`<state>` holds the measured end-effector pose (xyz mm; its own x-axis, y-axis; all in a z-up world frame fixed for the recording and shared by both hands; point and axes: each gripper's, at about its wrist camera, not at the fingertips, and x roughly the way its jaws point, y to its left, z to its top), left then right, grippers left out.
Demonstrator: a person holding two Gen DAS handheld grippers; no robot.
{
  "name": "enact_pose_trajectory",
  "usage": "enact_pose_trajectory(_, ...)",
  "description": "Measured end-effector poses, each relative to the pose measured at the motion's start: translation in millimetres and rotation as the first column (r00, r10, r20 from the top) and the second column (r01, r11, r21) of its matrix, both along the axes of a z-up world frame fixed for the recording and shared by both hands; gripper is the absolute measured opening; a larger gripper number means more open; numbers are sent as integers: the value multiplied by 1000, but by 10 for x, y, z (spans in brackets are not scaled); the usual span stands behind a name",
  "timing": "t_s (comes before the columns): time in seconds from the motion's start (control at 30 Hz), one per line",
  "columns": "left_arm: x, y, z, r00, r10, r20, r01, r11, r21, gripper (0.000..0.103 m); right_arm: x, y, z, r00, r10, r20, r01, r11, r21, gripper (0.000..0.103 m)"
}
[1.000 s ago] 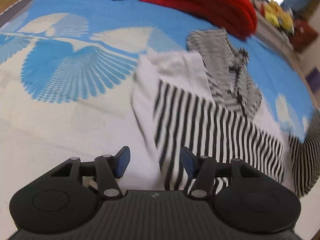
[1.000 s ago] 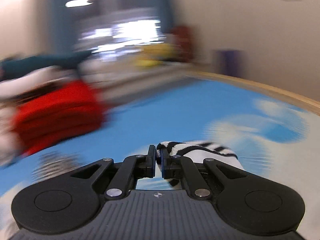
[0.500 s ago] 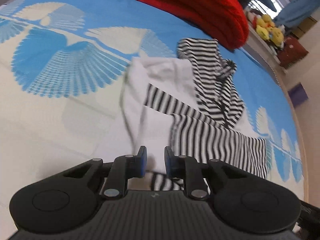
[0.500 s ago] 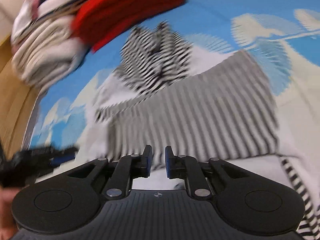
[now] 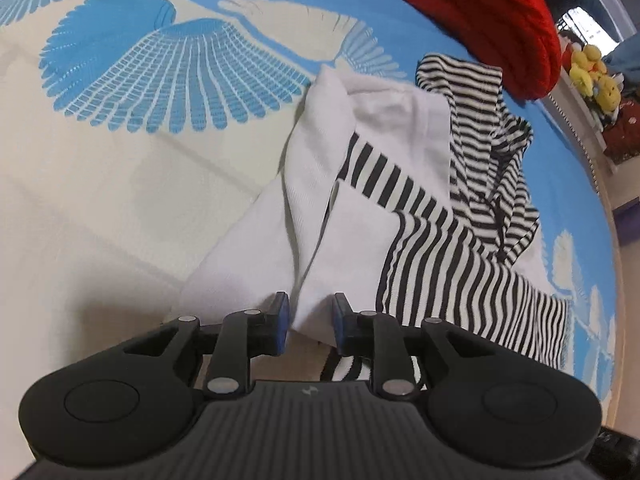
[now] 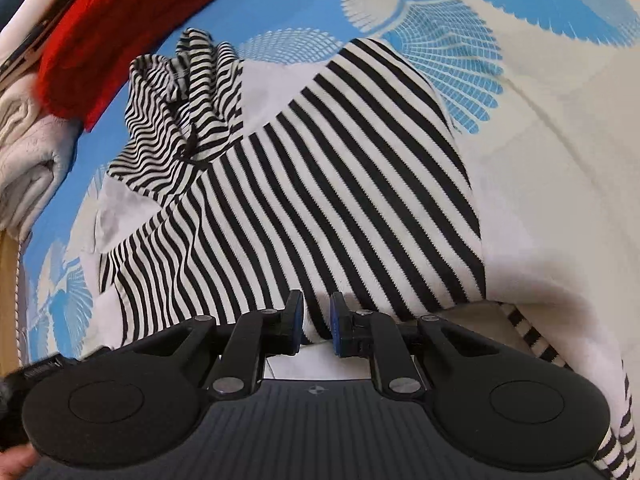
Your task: Fold small clothes
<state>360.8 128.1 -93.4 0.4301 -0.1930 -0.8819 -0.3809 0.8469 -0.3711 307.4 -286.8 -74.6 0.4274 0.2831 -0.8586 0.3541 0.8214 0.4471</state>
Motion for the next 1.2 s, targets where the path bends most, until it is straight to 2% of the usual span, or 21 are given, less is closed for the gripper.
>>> enact_pose_trajectory(0.07, -4, -47, 32, 1000, -15, 20, 15, 1000, 13, 17, 5, 2, 43, 1000, 2, 11, -2, 1000, -7, 15)
enact_pose_trajectory(0.1, -17, -63, 82, 999, -26, 41, 25, 999, 29, 5, 15, 3, 55, 1000, 1, 14, -1, 1000, -11, 15)
enact_pose_trajectory(0.17, -93, -110, 276, 993, -44, 113, 35, 996, 78, 4, 1, -21, 54, 1000, -8, 9, 9, 1000, -12, 15)
enact_pose_trajectory(0.23, -226, -131, 470, 984, -39, 173, 25, 996, 86, 4, 2, -36, 46, 1000, -24, 3, 24, 1000, -13, 15)
enact_pose_trajectory(0.3, -383, -135, 614, 980, -26, 197, 2, 993, 121, 4, 21, -33, 39, 999, -33, 3, 33, 999, -19, 15)
enact_pose_trajectory(0.37, -476, -130, 623, 985, -20, 172, -5, 989, 146, 5, 17, -48, 27, 999, -54, 2, 54, 998, -27, 15)
enact_pose_trajectory(0.43, -468, -98, 517, 995, -16, 96, 3, 991, 137, 5, 9, -87, -17, 996, -82, -17, 82, 996, -36, 15)
enact_pose_trajectory(0.47, -450, -75, 497, 996, -7, 86, -6, 988, 153, 5, 9, -108, -50, 994, -99, -35, 97, 994, -50, 15)
enact_pose_trajectory(0.53, -419, -96, 554, 992, -15, 122, -11, 978, 207, 6, -4, -165, -135, 987, -140, -80, 133, 987, -90, 14)
enact_pose_trajectory(0.63, -320, -236, 601, 979, -96, 181, 52, 971, 235, 9, -27, -226, -179, 977, -187, -103, 176, 979, -104, 14)
enact_pose_trajectory(0.7, -249, -315, 489, 979, -136, 154, 103, 973, 204, 10, -25, -201, -109, 981, -182, -68, 173, 977, -124, 14)
enact_pose_trajectory(0.77, -200, -297, 268, 989, -121, 81, 112, 988, 102, 10, -14, -180, -55, 986, -166, -21, 163, 980, -117, 14)
enact_pose_trajectory(0.83, -184, -236, 44, 995, -95, -11, 95, 995, 34, 10, 14, -186, -97, 988, -152, -34, 148, 982, -114, 15)
enact_pose_trajectory(0.87, -186, -207, -34, 996, -82, -42, 83, 996, 28, 10, 17, -203, -152, 985, -160, -61, 153, 982, -107, 15)
enact_pose_trajectory(0.93, -191, -191, -8, 997, -77, -31, 79, 994, 71, 10, 14, -248, -227, 978, -183, -103, 174, 981, -88, 15)
enact_pose_trajectory(0.97, -186, -207, 49, 996, -85, -10, 86, 991, 100, 11, 12, -244, -203, 978, -185, -97, 176, 980, -90, 15)
enact_pose_trajectory(1.03, -196, -234, 167, 994, -102, 42, 95, 985, 144, 23, 37, -186, -81, 988, -148, -40, 142, 982, -125, 15)
enact_pose_trajectory(1.07, -193, -249, 189, 992, -111, 58, 100, 982, 161, 26, 46, -159, -29, 992, -127, -10, 124, 983, -135, 16)
enact_pose_trajectory(1.13, -154, -268, 124, 993, -116, 25, 109, 977, 184, 29, 68, -115, 32, 996, -82, 25, 85, 985, -147, 24)
enact_pose_trajectory(1.2, -157, -237, 12, 995, -93, -24, 96, 982, 161, 29, 101, -105, -15, 998, -58, 7, 58, 990, -130, 27)
